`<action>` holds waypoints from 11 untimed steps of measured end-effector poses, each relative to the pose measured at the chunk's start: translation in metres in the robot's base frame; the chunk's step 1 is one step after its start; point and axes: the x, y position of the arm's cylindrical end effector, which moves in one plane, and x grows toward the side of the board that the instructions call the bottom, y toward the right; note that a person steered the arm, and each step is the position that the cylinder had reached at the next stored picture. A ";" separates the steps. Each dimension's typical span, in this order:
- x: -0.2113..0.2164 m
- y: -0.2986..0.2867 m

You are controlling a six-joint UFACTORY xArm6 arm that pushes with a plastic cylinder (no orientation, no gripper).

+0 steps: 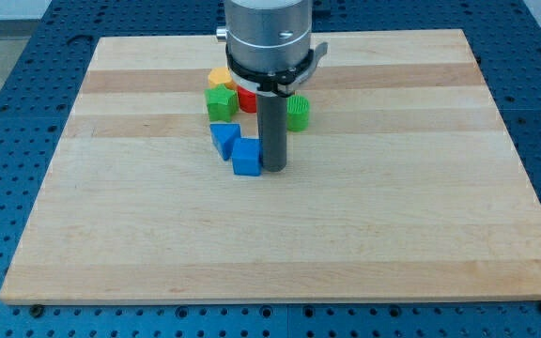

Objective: Slide the green star a bit right

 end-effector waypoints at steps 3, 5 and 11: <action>-0.001 0.044; -0.006 0.051; -0.201 -0.034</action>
